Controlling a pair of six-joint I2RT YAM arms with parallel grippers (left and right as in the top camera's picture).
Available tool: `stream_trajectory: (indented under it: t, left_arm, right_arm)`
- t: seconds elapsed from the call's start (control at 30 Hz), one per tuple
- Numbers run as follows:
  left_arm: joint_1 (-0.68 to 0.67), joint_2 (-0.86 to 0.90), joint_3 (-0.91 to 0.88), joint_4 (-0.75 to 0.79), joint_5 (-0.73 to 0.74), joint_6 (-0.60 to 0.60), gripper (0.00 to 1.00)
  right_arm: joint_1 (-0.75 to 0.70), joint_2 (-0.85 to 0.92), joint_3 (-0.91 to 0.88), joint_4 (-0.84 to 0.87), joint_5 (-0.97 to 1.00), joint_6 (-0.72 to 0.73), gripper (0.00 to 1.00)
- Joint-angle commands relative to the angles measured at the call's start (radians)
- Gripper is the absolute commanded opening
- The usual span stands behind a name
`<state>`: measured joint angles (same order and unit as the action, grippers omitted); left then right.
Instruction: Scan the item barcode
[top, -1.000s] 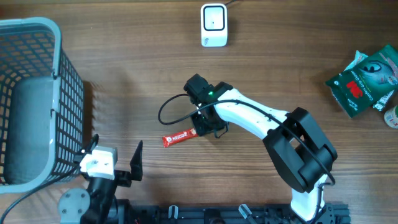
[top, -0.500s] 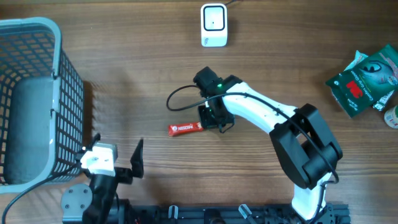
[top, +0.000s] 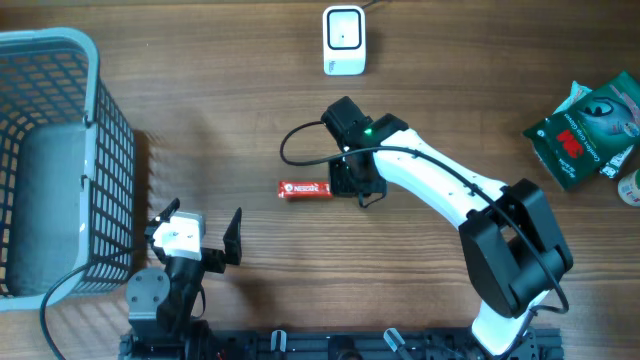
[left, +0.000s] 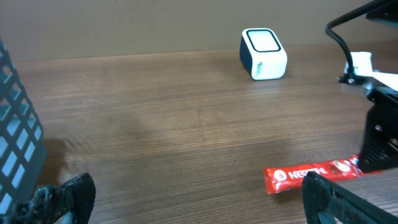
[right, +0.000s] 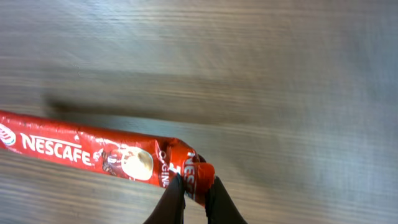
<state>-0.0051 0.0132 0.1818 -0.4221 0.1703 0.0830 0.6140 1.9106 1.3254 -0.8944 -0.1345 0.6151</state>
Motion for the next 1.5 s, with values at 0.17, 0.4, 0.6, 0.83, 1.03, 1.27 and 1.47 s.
stream_trajectory:
  t: [0.17,0.4,0.6,0.83,1.03,1.27,1.47]
  left_arm:
    - [-0.003,-0.007,-0.02,0.009,0.031,-0.013,1.0]
    - [-0.003,-0.007,-0.021,-0.001,0.031,-0.014,1.0]
    - [-0.003,-0.007,-0.021,0.0,0.044,-0.014,1.0]
    - [-0.003,-0.007,-0.022,-0.044,0.076,-0.013,1.0]
    - [-0.003,-0.007,-0.025,-0.06,0.076,-0.013,1.0]
    - [-0.003,-0.007,-0.025,-0.06,0.076,-0.013,1.0]
    - [-0.003,-0.007,-0.025,-0.042,0.076,-0.009,1.0]
  right_arm:
    - [-0.146,-0.039,0.013,-0.235,-0.602,0.29,0.04]
    - [-0.29,-0.039,0.013,-0.541,-1.014,0.301,0.05]
    - [-0.299,-0.039,0.012,-0.647,-1.016,0.435,0.04]
    - [-0.299,-0.039,0.012,-0.604,-1.073,0.592,0.04]
    - [-0.296,-0.039,0.011,-0.249,-0.219,0.481,0.12]
    - [-0.296,-0.039,0.009,-0.126,-0.084,0.114,0.72]
    - [-0.168,-0.039,0.009,-0.026,-0.009,-0.279,0.73]
